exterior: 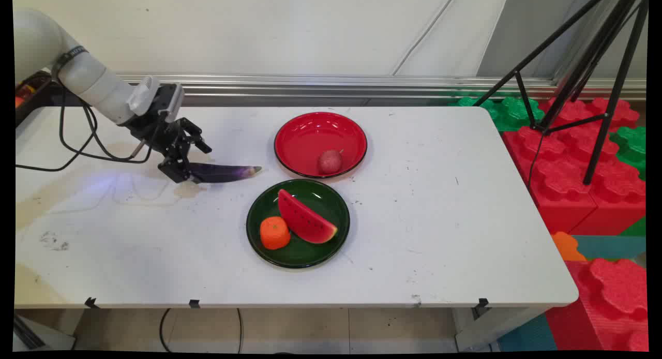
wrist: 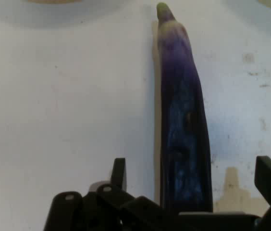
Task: Pick up the mandarin from the green plate
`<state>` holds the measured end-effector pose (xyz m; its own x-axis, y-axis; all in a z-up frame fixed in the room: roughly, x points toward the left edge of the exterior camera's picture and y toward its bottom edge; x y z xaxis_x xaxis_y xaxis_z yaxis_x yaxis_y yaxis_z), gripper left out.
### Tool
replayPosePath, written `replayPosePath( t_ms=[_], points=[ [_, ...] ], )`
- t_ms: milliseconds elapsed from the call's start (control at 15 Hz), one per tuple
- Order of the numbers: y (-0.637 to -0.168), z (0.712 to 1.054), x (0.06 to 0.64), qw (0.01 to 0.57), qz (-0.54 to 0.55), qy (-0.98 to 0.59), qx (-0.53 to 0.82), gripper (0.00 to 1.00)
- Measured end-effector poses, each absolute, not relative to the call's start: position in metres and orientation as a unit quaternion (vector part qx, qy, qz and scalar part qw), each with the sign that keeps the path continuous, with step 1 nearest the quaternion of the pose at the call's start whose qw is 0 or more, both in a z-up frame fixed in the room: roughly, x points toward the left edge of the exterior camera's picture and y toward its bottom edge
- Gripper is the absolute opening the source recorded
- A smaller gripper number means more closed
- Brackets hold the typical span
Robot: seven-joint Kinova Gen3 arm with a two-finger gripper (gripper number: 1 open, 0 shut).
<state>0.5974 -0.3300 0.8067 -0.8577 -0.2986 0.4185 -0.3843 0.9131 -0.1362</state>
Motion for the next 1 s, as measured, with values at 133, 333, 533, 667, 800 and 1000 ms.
replayPosePath(
  t_ms=[133, 333, 533, 667, 800, 1000],
  points=[
    [-0.327, 0.814, 0.599, 0.205, 0.109, -0.956, 0.179, 1.00],
    [-0.320, 0.830, 0.601, 0.217, 0.111, -0.953, 0.179, 1.00],
    [-0.314, 0.845, 0.601, 0.229, 0.112, -0.949, 0.185, 1.00],
    [-0.310, 0.856, 0.601, 0.239, 0.113, -0.945, 0.191, 1.00],
    [-0.305, 0.868, 0.601, 0.248, 0.114, -0.941, 0.198, 1.00],
    [-0.297, 0.886, 0.601, 0.265, 0.114, -0.934, 0.209, 1.00]
  ],
)
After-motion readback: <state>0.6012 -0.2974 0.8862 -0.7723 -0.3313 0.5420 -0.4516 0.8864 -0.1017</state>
